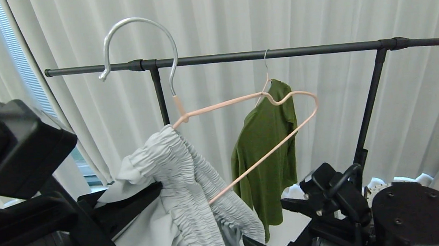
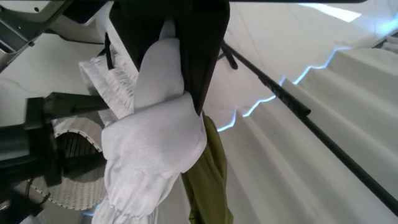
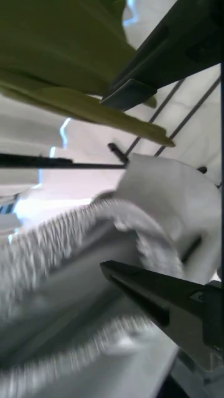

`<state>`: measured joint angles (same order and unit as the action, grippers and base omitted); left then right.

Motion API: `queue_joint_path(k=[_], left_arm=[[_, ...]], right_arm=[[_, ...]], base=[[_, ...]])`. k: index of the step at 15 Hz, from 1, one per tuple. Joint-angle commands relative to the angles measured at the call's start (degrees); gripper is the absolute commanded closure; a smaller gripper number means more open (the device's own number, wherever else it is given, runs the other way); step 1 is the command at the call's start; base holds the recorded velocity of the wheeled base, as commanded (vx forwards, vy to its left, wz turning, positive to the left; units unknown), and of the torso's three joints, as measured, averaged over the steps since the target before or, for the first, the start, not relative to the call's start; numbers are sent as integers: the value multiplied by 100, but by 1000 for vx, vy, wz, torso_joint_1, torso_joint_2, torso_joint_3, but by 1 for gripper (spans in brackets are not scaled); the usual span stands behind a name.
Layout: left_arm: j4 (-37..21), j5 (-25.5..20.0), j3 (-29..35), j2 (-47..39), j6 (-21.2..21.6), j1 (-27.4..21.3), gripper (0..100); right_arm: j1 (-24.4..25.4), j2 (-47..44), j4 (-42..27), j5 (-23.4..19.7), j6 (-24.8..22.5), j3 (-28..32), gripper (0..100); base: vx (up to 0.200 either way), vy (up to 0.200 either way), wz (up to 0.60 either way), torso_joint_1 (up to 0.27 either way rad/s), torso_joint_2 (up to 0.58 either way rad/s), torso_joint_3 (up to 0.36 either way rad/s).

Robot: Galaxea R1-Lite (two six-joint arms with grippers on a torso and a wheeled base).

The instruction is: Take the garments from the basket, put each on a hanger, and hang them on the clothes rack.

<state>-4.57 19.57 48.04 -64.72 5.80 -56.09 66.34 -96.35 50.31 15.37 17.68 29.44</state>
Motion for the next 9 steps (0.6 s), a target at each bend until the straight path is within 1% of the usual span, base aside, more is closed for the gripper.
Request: queue_joint_path(k=[1, 3, 4, 6, 9], left_arm=[[0, 3, 21, 3, 0, -78, 100], [70, 3, 47, 3, -9, -78, 100], [88, 3, 38, 12, -9, -78, 100], [88, 12, -23, 47, -18, -69, 100], [88, 21, -383, 302, 0, -60, 100]], right_arm=[[-86, -358, 5, 1, 25, 35, 0], [-95, -384, 5, 18, 96, -17, 0], [-104, -410, 5, 36, 96, -35, 100], [-218, -375, 5, 54, 69, -70, 100], [-772, -261, 5, 62, -80, -246, 100]], base=[[0, 0, 0, 0, 0, 0], [0, 0, 0, 0, 0, 0], [0, 0, 0, 0, 0, 0], [0, 0, 0, 0, 0, 0], [0, 0, 0, 0, 0, 0]])
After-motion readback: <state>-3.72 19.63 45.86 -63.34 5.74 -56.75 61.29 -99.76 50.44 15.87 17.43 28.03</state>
